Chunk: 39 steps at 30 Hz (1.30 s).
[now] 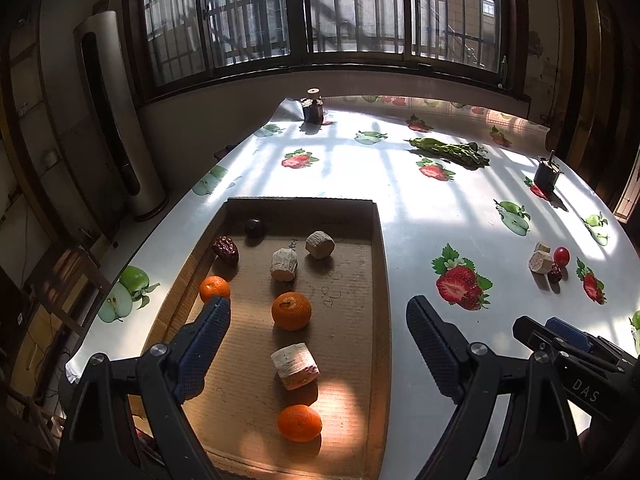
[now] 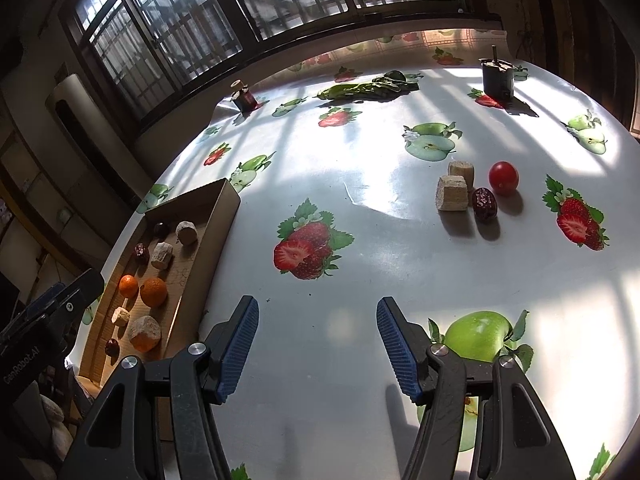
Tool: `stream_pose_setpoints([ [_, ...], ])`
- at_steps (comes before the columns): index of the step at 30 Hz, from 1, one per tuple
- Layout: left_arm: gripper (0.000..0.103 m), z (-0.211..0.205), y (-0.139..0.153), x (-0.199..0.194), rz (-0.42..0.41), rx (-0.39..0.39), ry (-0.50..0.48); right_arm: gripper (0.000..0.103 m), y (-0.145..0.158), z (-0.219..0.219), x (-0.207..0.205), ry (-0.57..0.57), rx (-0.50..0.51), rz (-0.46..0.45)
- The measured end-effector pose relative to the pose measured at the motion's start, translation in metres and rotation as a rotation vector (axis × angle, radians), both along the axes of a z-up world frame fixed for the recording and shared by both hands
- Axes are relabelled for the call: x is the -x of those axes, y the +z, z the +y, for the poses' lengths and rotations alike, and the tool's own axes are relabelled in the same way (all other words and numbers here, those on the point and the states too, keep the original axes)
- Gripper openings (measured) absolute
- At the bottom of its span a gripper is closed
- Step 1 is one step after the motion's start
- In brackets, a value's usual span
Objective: Organize fruits
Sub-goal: 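Withdraw both tools from the box toward the tomato and blocks, then grasp a beige block with the left tool while the right tool grasps the red tomato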
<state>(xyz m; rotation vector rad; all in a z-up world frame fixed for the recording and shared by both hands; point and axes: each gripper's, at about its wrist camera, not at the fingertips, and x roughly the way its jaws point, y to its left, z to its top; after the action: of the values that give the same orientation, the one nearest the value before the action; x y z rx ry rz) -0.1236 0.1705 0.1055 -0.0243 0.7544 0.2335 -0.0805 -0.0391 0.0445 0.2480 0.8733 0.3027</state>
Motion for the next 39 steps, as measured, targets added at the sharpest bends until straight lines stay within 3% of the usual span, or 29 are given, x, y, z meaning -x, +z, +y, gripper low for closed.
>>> stream_pose_setpoints([
  [5,0.089,0.000,-0.004,-0.003,0.015,0.012,-0.013,0.066,0.010,-0.022,-0.002,-0.027,0.003,-0.022],
  [13,0.089,-0.009,-0.019,-0.012,0.059,0.075,-0.046,0.068,0.036,-0.135,-0.014,-0.269,0.078,-0.040],
  [16,0.089,-0.023,-0.024,-0.016,0.078,0.093,-0.082,0.068,0.037,-0.158,-0.029,-0.295,0.073,-0.017],
  [25,0.089,-0.066,-0.029,-0.029,0.092,0.070,-0.206,0.068,0.004,-0.142,-0.106,-0.222,0.034,0.070],
  [29,0.089,-0.087,-0.032,-0.049,0.113,0.123,-0.289,0.067,-0.007,-0.131,-0.119,-0.202,0.090,0.047],
  [34,0.085,-0.123,-0.042,-0.079,0.133,0.121,-0.348,0.067,-0.022,-0.125,-0.125,-0.163,0.093,0.046],
  [37,0.082,-0.142,-0.053,-0.100,0.162,0.164,-0.384,0.055,-0.025,-0.123,-0.127,-0.152,0.122,0.041],
  [39,0.073,-0.151,-0.063,-0.115,0.191,0.228,-0.411,0.034,-0.027,-0.122,-0.127,-0.142,0.134,0.039],
])
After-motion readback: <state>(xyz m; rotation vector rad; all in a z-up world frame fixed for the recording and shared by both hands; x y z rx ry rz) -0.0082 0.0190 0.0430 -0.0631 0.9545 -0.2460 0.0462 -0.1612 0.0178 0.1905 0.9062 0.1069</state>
